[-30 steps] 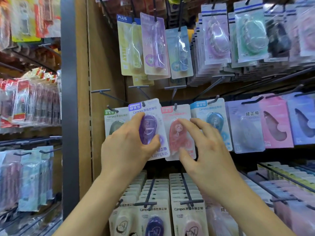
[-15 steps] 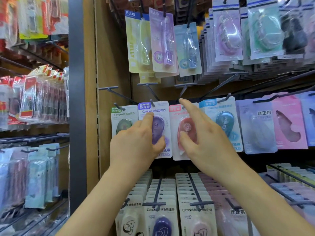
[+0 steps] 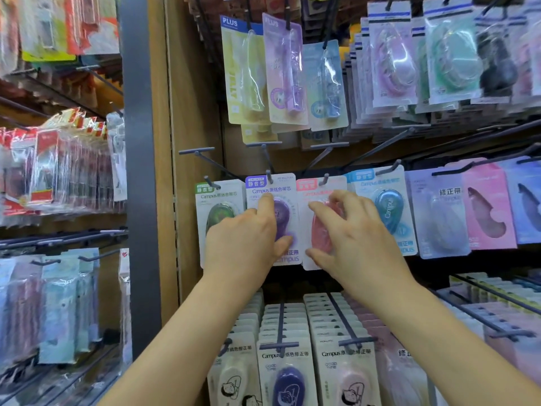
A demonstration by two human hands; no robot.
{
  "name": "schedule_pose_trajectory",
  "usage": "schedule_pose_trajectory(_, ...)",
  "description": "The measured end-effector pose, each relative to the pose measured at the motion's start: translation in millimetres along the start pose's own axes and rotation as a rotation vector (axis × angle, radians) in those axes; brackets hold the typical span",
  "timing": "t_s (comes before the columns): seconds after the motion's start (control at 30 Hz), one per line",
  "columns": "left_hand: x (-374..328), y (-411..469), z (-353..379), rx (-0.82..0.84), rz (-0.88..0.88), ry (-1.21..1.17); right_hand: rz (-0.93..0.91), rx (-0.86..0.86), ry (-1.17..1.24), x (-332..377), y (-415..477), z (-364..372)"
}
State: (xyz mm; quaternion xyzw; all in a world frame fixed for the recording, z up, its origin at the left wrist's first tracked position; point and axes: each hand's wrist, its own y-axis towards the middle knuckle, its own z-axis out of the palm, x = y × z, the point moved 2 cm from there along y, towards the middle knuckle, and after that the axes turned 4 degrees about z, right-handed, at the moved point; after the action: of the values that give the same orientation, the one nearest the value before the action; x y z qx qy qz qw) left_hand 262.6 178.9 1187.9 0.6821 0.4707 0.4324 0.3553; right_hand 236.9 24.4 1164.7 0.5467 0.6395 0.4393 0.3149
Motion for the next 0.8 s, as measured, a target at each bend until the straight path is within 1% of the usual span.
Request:
schedule_pose_trajectory(0.13, 6.0, -4.9, -4.1, 0.004, 0.013, -0.030, 0.016, 0.001, 0.006, 2.3, -2.6, 2.4)
schedule_pose_trajectory(0.23, 4.9, -13.2, -9.2, 0.058, -0.017, -0.096, 0.025, -0.010, 0.027, 1.3, -11.3, -3.2)
schedule_pose_trajectory(0.3, 2.2, -21.7, -15.4, 0.051, -0.052, -0.152, 0.036, -0.031, 0.056, 0.0, -20.6, -12.5)
schedule_pose_trajectory(0.33, 1.2, -25.7, -19.2, 0.014, -0.061, -0.165, 0.037, -0.044, 0.074, -1.7, -25.6, -18.1)
schedule_pose_trajectory(0.4, -1.2, -34.5, -25.4, -0.127, -0.016, -0.195, 0.022, -0.085, 0.115, -7.1, -35.7, -32.3)
schedule_pose_trajectory(0.47, -7.8, -44.8, -25.9, -0.264, 0.061, -0.313, 0.017, -0.119, 0.150, -15.6, -46.6, -49.6)
schedule_pose_trajectory(0.53, -19.0, -55.6, -26.9, -0.311, 0.132, -0.444, 0.017, -0.114, 0.218, -26.3, -60.4, -67.7)
schedule_pose_trajectory(0.63, -44.9, -75.2, -34.4, -0.241, 0.209, -0.638, 0.049, -0.037, 0.364, -44.2, -91.5, -96.8)
schedule_pose_trajectory(0.7, -67.4, -91.4, -37.2, -0.170, 0.274, -0.756, 0.081, 0.016, 0.395, -58.3, -116.5, -114.1)
schedule_pose_trajectory(0.8, -111.7, -122.6, -40.1, -0.045, 0.363, -0.889, 0.179, 0.120, 0.416, -88.2, -161.9, -135.2)
